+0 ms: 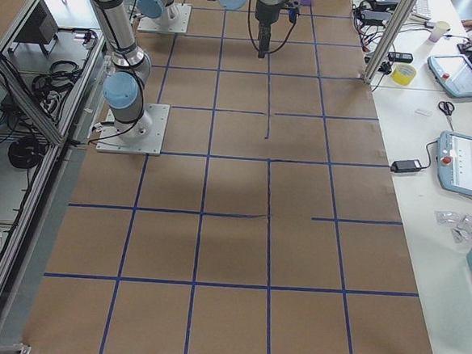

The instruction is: Arrange blocks in a line

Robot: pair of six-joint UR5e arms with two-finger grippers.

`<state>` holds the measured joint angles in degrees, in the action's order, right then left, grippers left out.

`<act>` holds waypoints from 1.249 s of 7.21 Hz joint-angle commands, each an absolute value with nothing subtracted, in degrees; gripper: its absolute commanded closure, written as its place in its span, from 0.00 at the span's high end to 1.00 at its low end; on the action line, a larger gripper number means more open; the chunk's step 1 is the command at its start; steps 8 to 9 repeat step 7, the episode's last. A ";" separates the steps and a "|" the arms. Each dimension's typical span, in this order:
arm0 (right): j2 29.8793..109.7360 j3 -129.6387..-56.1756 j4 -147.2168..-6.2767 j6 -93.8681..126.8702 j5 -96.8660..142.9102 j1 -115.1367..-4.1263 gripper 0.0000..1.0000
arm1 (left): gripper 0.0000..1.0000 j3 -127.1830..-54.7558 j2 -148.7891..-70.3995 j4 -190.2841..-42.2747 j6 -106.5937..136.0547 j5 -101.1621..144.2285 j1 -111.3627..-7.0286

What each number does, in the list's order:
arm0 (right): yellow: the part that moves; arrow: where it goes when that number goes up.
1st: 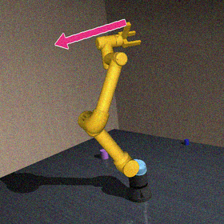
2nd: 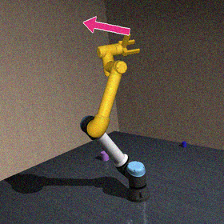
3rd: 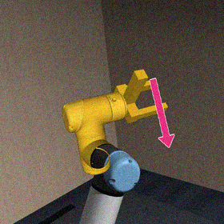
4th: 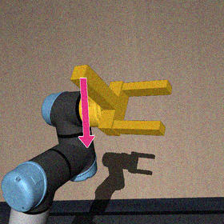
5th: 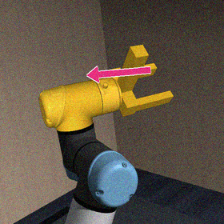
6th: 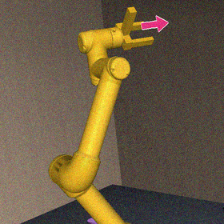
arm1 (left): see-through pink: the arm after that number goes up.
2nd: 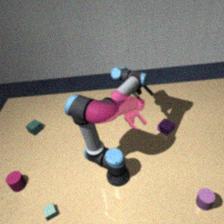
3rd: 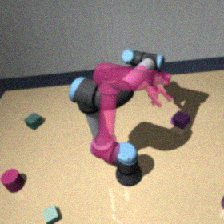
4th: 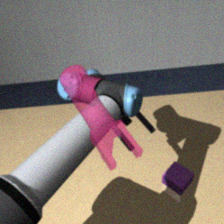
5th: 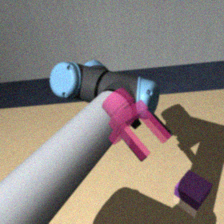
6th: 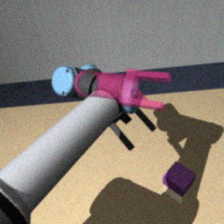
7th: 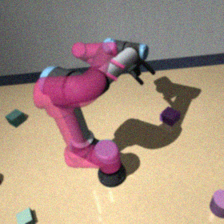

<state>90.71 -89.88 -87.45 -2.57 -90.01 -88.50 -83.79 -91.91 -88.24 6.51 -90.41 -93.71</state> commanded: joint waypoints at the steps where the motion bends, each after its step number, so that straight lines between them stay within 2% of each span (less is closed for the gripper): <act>1: 90.70 -89.91 -87.45 -2.37 -89.74 -88.51 1.00 | 1.00 -84.90 -89.57 -91.48 7.38 -90.61 -93.87; 9: 90.62 -90.00 -87.45 -2.46 -90.00 -88.51 1.00 | 1.00 -86.39 -89.38 -91.23 8.00 -90.53 -93.60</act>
